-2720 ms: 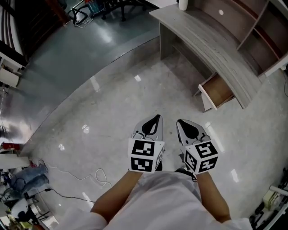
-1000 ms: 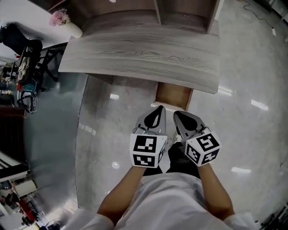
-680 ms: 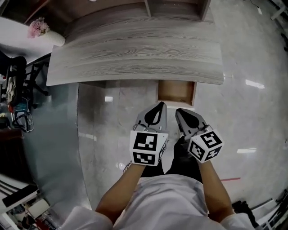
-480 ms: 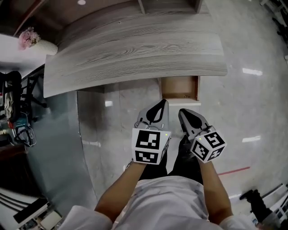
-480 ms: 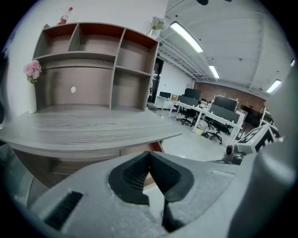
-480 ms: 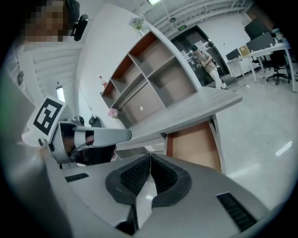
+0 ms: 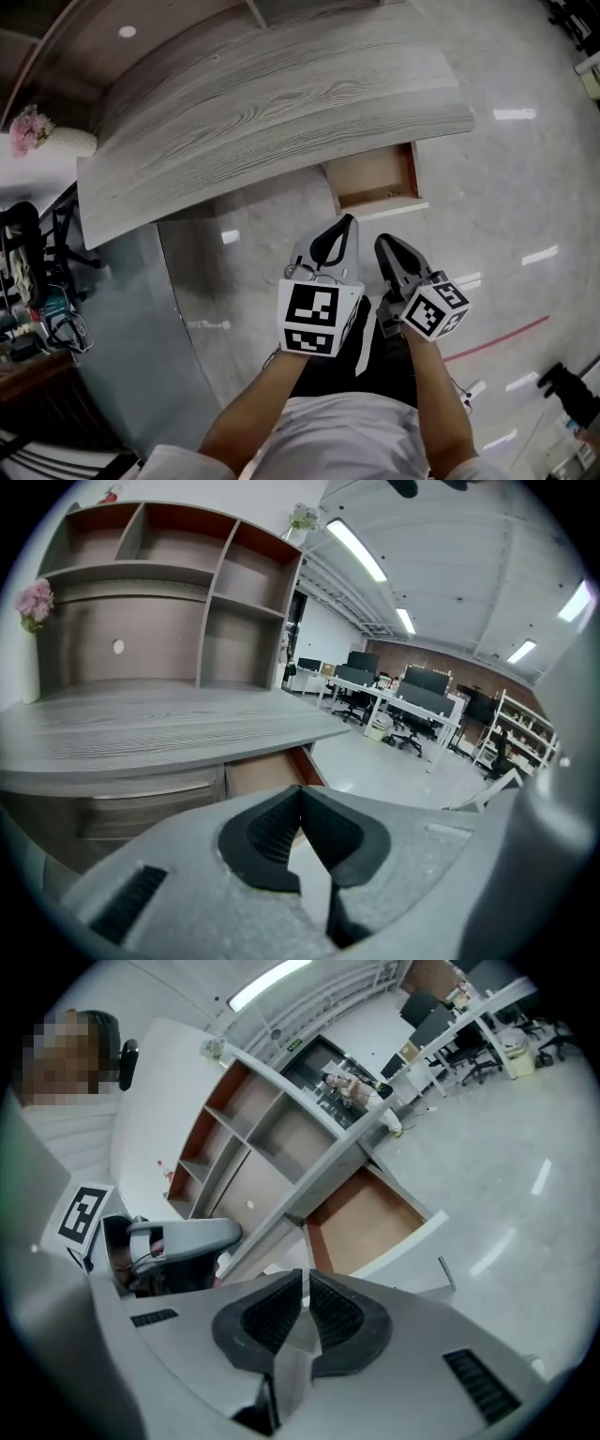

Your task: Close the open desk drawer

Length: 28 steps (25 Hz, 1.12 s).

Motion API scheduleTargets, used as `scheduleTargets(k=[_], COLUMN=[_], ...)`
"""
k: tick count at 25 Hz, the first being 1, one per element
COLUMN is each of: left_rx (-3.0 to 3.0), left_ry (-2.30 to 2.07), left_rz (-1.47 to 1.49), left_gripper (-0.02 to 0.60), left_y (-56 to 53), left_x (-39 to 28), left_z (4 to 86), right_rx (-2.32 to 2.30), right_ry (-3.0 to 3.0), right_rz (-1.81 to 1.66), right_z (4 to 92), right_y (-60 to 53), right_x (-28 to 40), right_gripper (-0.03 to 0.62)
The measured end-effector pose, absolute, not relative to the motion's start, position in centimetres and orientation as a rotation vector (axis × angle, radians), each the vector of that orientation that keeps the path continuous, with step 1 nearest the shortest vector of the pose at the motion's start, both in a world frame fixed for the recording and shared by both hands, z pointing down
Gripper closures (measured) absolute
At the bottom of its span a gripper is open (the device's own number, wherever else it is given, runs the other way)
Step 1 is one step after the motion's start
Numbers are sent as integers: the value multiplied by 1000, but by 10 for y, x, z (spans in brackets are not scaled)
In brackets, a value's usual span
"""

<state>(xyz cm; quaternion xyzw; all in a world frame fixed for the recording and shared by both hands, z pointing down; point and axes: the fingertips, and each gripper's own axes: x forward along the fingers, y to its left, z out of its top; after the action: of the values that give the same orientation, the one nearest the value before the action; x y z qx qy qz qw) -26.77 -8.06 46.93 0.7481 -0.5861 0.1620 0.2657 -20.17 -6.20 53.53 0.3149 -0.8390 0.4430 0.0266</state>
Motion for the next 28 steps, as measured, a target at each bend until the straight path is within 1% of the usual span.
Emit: scheduleTargets(k=[6,7,8,9,12,16,20,24,28], left_rx=[2060,2062,2060,2056,2048,2058,2069,2057,2041], left_ry=[-1544,-1536,-1532,-1530,-1523,-1504,-1490,-1494,-1504], left_rz=[506,519,527,531,542,564,578,590,595], left_gripper=[578,578,578,578,578,578,578,578,578], left_y=[-83,-83,-83,-83,-86,-90,-93,-95,-96], left_x=[-264,-264,-263,-263,-259,-251,-243,-244,-247], left_z=[485,488,492,495,503,510,512,513,513], right_rx=[1121,1130,1130,1128,1150,1184,1222,1187,1247], right_ry=[-2568,-2568,-2568,-2566,-2552,-2600,-2583,-2547,-2415], right_rz=[1664,1701,1737,1767,1856,2024,2130,2182,2263], right_z=[575,579,582,586,595,598,607,612,630], right_y=[-77,-79,-81,-82,-85,-104,-118,-130,-129], right_x=[-191,-191,-191,-191,-189,-188,-184,-190,-185], right_gripper=[586,553,492,468,429,344,322,322,327])
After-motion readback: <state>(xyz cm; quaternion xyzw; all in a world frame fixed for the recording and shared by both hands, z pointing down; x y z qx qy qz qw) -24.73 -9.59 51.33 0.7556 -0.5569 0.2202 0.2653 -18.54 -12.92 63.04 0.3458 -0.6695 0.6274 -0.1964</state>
